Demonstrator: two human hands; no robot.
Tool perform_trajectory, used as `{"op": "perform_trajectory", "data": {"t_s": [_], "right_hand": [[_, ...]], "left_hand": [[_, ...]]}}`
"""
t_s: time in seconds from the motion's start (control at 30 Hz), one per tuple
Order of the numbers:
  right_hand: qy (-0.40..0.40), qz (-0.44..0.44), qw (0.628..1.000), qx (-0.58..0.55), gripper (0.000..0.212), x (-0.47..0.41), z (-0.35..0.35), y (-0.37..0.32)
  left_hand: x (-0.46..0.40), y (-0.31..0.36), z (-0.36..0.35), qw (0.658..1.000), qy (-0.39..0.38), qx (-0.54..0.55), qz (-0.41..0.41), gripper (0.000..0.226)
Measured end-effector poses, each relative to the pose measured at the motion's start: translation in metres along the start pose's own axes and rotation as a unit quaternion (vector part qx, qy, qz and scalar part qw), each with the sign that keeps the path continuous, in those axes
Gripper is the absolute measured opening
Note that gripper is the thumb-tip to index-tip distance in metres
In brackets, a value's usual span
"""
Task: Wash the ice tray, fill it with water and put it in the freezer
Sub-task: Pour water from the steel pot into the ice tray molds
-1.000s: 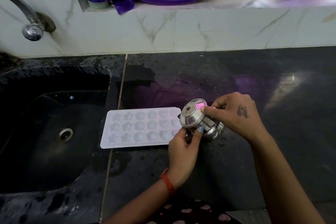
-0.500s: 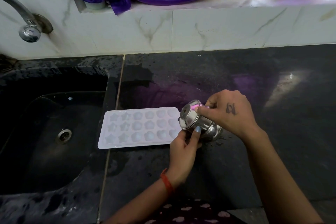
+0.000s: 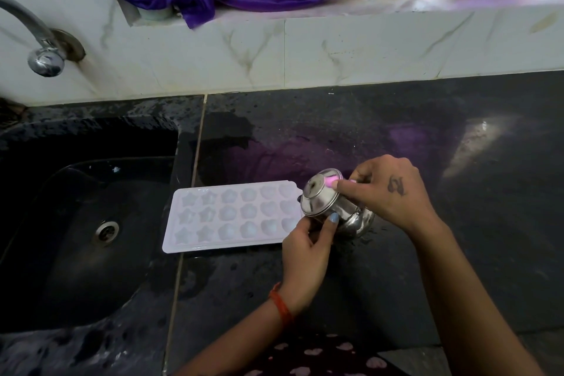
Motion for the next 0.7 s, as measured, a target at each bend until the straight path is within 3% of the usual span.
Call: {"op": "perform_trajectory", "data": {"t_s": [0.27,0.5,0.7], "right_hand": [[0.014,-0.039,0.996,-0.08,0.032,0.006,0.003,0.007],[0.003,-0.028,0.99,-0.138,0.028,0.005,-0.01,-0.011],[-0.03,0.009,0.992,-0.125,0.025,0.001,-0.033,-0.048]], "left_hand": [[0.004,0.02,0.009,0.997,0.028,-0.052,-0.052,0.001],[0.009,0.026,0.031,0.996,0.068,-0.018,-0.06,0.023],[0.013,0.024,0.068,0.99,0.124,-0.015,-0.062,0.025]]}}
Point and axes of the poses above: each hand's wrist, its own x-axis away from the middle knuckle, its own z-axis out of the back of the hand, y = z × x, the point moved 8 cm from there along -x, towards the middle knuckle, and after that the axes turned 1 degree about y, right-handed, at the moved point
